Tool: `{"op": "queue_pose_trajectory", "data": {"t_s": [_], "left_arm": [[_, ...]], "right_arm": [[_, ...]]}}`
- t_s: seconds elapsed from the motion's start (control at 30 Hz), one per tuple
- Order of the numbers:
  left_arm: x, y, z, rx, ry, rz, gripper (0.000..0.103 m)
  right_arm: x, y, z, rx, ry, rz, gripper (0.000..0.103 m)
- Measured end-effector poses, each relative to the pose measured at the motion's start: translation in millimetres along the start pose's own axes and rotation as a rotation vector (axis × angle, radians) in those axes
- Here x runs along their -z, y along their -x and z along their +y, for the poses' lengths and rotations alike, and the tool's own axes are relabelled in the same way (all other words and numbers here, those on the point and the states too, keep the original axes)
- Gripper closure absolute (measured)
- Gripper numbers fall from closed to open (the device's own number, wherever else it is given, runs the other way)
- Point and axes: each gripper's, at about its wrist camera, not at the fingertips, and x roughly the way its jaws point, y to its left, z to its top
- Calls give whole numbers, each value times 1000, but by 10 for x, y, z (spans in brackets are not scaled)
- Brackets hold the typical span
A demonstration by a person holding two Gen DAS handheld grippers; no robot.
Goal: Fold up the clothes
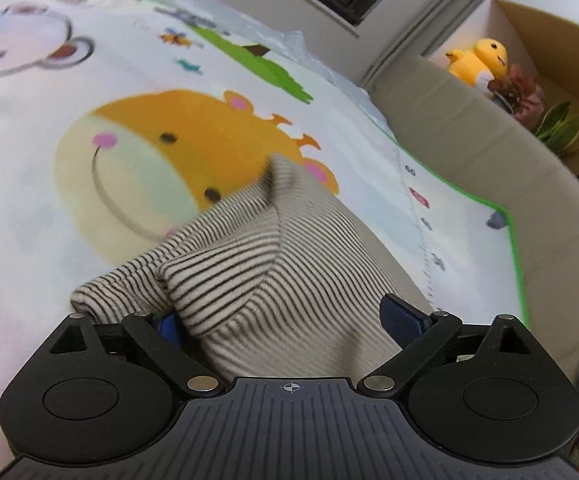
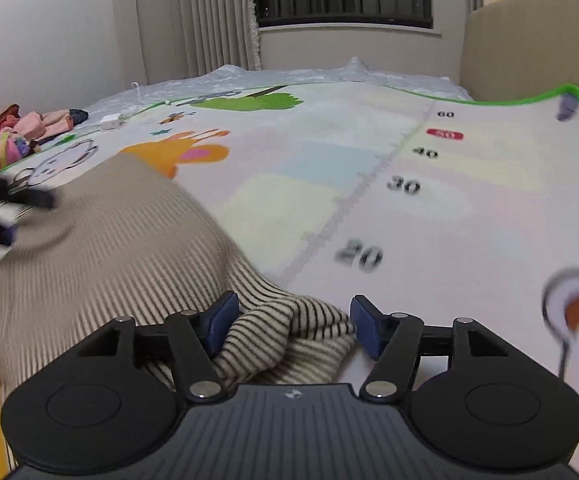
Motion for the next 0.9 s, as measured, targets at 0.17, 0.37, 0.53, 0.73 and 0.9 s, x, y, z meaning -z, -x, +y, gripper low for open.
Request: {"op": "queue_pose_trajectory", "data": {"t_s": [0.17, 0.37, 0.53, 0.73, 0.9], "left_arm": [[30, -50, -104, -52, -84, -18, 2], [84, 137, -151, -99, -106, -14, 2], [292, 504, -114, -74, -39, 8, 2], [615, 936, -150, 9, 12, 49, 2], [827, 1000, -261, 122, -20, 170, 6]], "right_arm": [[308, 388, 292, -51, -5, -3, 41], [502, 603, 505, -78, -42, -9, 29], [493, 521, 531, -154, -39, 28, 0], [452, 614, 485, -191, -20, 5, 1], [334, 949, 618, -242, 136, -96, 46]]}}
